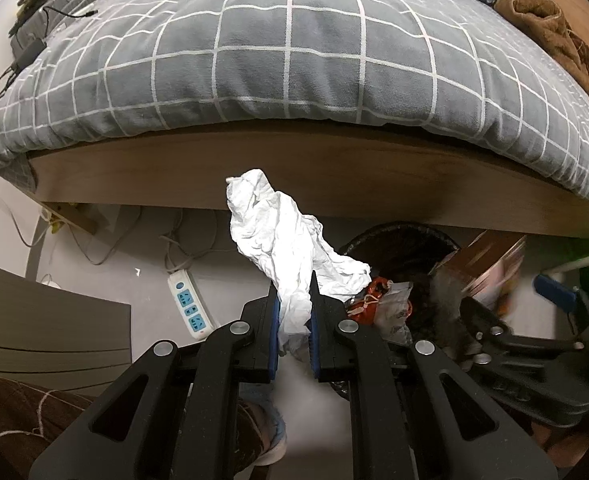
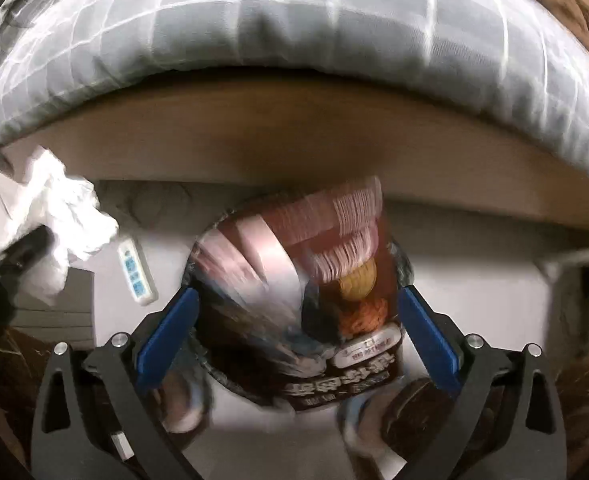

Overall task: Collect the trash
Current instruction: 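Open the right tool to drop the brown box into the bin, then open the left tool to drop the white tissue into the bin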

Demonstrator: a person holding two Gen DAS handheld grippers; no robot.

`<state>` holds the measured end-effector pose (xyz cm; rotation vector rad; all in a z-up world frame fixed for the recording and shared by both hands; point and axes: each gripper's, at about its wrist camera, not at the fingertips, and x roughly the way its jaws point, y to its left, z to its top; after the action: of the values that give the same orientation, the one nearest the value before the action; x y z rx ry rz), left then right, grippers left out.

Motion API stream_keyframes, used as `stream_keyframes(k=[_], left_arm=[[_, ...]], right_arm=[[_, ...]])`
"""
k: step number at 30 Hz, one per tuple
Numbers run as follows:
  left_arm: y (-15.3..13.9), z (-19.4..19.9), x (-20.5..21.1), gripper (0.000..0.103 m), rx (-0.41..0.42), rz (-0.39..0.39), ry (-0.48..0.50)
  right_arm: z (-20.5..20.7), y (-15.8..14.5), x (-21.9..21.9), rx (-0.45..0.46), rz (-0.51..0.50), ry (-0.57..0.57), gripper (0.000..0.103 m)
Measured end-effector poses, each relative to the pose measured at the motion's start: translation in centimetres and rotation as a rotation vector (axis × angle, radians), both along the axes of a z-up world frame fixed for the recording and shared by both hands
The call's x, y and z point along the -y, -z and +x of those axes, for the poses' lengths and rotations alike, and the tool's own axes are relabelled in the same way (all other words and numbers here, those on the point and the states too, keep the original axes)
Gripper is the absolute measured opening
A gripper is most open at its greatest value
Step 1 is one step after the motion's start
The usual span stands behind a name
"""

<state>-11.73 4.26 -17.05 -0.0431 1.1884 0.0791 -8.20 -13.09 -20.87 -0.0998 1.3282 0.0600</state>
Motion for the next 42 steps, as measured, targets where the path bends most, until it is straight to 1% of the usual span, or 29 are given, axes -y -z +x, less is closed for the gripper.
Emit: stream_keyframes(k=[1,2,3,5,6,8,10,13,18,23,28,32,35,36,40,42], left_arm=[[0.0,0.0,0.0,0.011,-0.002,-0.001,0.001],[0.0,0.0,0.0,0.011,-0.002,0.000,0.000],[0.0,0.0,0.1,0.011,-0.002,0.001,0.002],[0.0,0.0,0.3,0.011,-0.002,0.004,0.004],[0.0,0.0,0.3,0.011,-0.003,0.003,0.005],[0.0,0.0,0.4,0.011,-0.003,0.005,0.006],[0.1,0.0,0.4,0.011,-0.006,0.004,0.008],[0.2,0.0,0.4,0.011,-0.010,0.004,0.012],[0.3,0.2,1.8,0.011,-0.013,-0.011,0.040],[0.8,0.4,5.5,0.011,-0.021,-0.027,0.104],[1.4,1.0,9.3,0.011,-0.031,-0.035,0.163],[1.7,1.3,11.3,0.011,-0.032,-0.047,0.194],[2.0,1.6,11.9,0.015,-0.039,-0.046,0.192],[2.2,1.6,12.0,0.020,-0.044,-0.043,0.192],[2.6,1.6,12.3,0.034,-0.048,-0.031,0.188],[2.6,1.6,12.3,0.045,-0.041,-0.025,0.184]], right_arm=[[-0.1,-0.6,-0.1,0.035,0.038,-0.001,0.095],[-0.1,-0.5,-0.4,0.039,-0.006,-0.015,0.095],[-0.1,-0.5,-0.3,0.029,0.027,-0.005,0.095],[0.1,-0.3,-0.4,0.023,0.000,-0.006,0.095],[-0.1,-0.3,-0.1,0.025,0.011,0.001,0.095],[-0.3,-0.5,-0.3,0.039,-0.014,-0.003,0.095],[-0.8,-0.7,-0.6,0.046,-0.006,0.000,0.095],[-0.7,-1.7,0.0,0.072,0.005,0.011,0.095],[-0.5,-2.6,3.5,0.107,0.008,0.040,0.095],[-0.8,-3.1,7.7,0.126,-0.002,0.096,0.095],[-1.5,-3.1,12.6,0.124,0.004,0.183,0.095],[-1.9,-2.9,14.8,0.120,0.007,0.224,0.095],[-2.2,-3.0,15.6,0.128,0.014,0.236,0.095],[-2.2,-3.0,15.7,0.125,0.017,0.240,0.095],[-2.1,-2.7,15.4,0.132,0.011,0.229,0.095],[-2.1,-2.6,15.2,0.140,0.009,0.222,0.095]])
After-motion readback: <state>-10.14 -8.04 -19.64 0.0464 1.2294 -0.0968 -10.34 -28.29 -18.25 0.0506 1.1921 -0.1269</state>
